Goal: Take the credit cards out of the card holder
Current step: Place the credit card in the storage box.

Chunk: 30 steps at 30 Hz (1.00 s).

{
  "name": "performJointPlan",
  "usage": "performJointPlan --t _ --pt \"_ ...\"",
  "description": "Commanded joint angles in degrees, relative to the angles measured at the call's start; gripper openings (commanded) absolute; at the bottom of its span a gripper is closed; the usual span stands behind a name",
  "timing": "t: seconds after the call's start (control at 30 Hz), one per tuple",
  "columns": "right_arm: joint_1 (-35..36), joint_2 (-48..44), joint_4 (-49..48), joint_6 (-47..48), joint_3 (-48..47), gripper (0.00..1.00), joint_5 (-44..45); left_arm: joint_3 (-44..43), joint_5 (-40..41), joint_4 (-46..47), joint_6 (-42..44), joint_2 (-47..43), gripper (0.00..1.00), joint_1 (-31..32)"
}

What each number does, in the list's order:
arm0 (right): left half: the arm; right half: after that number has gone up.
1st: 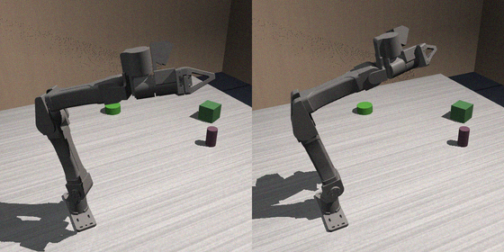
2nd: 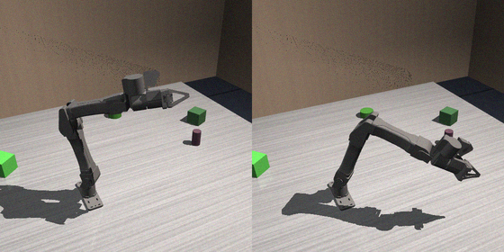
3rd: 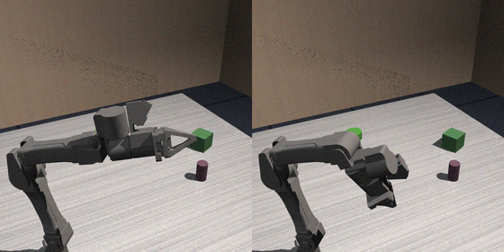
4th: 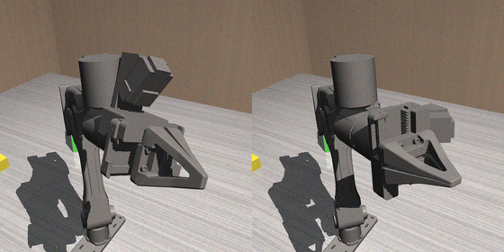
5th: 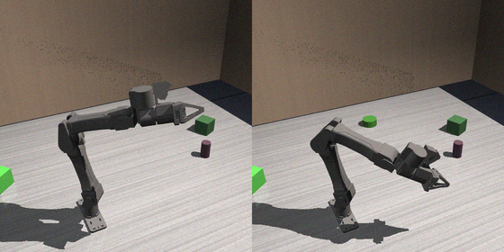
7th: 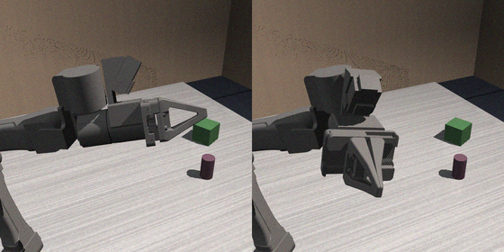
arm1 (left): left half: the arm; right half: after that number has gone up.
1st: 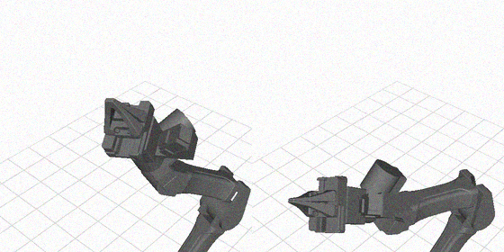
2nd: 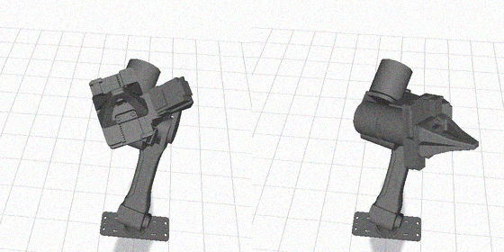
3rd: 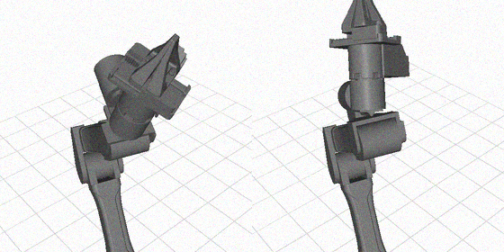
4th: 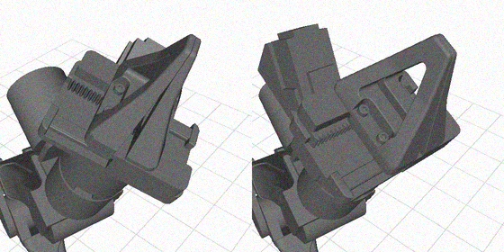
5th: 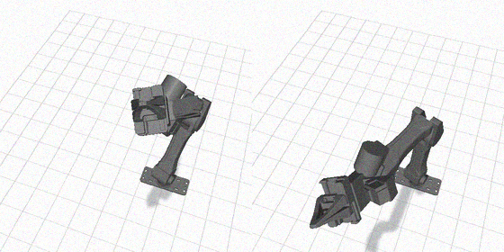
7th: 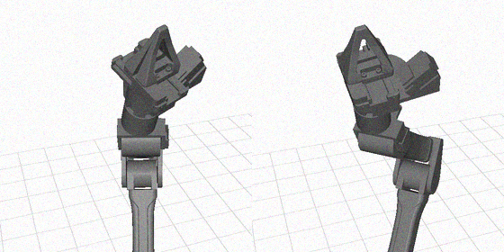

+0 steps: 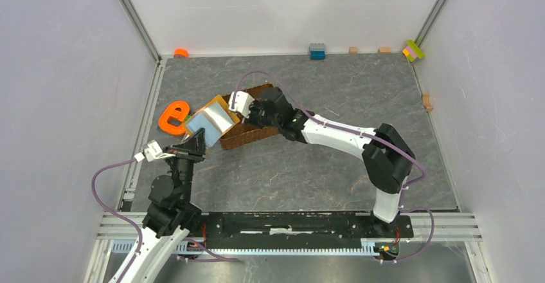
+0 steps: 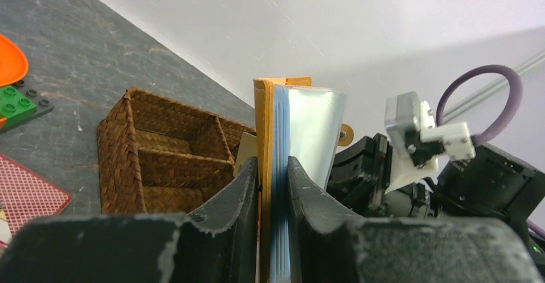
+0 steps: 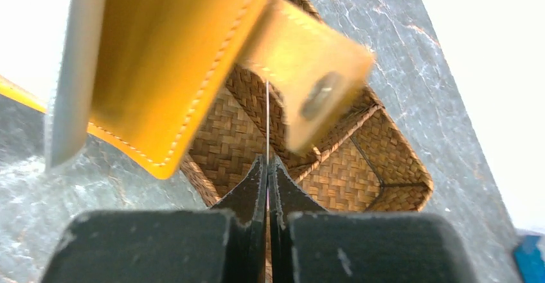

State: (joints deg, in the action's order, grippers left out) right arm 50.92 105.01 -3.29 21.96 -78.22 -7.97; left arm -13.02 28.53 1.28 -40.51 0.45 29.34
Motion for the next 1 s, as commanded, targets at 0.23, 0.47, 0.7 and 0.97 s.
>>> performJointPlan --t 0.23,0.47,0.7,0.97 --pt "5.99 7.45 2.84 14.54 -6.26 0.0 21.48 -6.89 7.86 -8.12 -7.48 -4.18 0.02 0.46" --pt "8.66 12.64 7.3 18.16 -12.73 0.0 26.81 -6.58 10.04 -9.1 -9.51 -4.22 0.02 0.67" --pt "10.6 15.18 8.61 21.09 -15.58 0.26 30.26 -6.89 12.64 -11.65 -11.23 -4.15 0.02 0.81" --pt "10.87 6.92 0.68 19.71 -5.43 0.33 27.75 -6.52 12.99 -11.52 -11.45 -4.18 0.02 0.8"
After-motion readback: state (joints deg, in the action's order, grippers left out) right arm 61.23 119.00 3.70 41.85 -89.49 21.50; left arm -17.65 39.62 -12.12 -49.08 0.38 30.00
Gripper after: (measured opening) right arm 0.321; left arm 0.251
